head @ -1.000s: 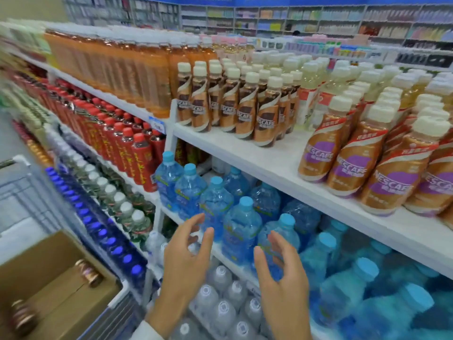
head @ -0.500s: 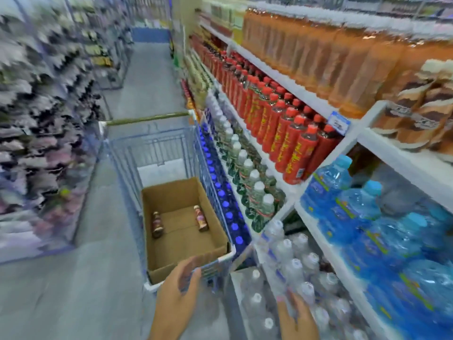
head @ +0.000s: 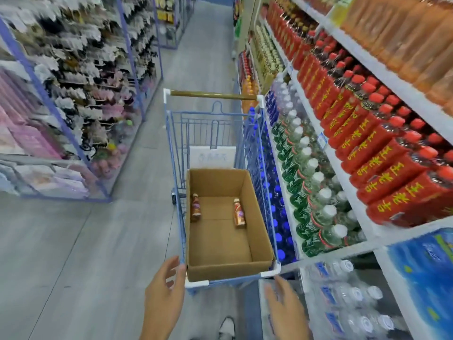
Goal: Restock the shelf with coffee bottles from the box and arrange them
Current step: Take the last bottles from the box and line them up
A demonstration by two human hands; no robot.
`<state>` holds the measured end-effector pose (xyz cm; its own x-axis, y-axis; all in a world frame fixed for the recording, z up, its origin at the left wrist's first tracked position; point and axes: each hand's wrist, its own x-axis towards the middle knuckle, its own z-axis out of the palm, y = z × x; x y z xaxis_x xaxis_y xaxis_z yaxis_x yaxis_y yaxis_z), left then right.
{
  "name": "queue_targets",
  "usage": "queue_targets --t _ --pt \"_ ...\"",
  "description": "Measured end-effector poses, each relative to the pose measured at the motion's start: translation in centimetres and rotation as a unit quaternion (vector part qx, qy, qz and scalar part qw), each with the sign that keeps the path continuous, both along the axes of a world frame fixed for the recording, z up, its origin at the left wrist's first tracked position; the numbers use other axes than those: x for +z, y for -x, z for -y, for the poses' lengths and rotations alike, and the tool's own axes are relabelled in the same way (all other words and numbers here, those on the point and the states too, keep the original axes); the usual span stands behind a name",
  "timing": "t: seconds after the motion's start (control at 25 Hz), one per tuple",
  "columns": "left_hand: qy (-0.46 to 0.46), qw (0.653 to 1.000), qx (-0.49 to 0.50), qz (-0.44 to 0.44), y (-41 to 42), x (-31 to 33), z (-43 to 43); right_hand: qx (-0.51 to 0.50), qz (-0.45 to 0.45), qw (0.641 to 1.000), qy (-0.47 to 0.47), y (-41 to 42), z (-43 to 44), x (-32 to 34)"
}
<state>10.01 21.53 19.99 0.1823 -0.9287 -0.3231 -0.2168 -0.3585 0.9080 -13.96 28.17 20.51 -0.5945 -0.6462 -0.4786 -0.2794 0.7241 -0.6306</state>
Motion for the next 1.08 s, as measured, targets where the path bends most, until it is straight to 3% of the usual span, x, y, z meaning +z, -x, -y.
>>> queue_targets --t 0.12,0.4,0.72,0.88,1.08 --pt "-0.010 1.000 0.007 -0.003 0.2 -0.9 2.2 0.061 -0.008 0.998 -0.008 -0.1 4.5 -0.2" --pt "-0.046 0.999 0.003 0.024 4.8 -3.0 11.4 0.093 0.011 0.995 -0.019 2.5 14.3 -4.0" --pt "-0.111 0.978 -0.080 0.159 12.6 -11.4 26.1 0.104 0.040 0.989 -0.095 7.1 24.6 -9.0" --pt "-0.178 0.963 -0.097 0.178 14.7 -19.6 33.7 0.067 0.054 0.988 -0.124 7.7 27.1 -12.6" --pt "-0.284 0.919 -0.079 0.262 14.5 -32.7 39.5 -0.016 0.096 0.984 -0.151 7.3 28.3 -18.3"
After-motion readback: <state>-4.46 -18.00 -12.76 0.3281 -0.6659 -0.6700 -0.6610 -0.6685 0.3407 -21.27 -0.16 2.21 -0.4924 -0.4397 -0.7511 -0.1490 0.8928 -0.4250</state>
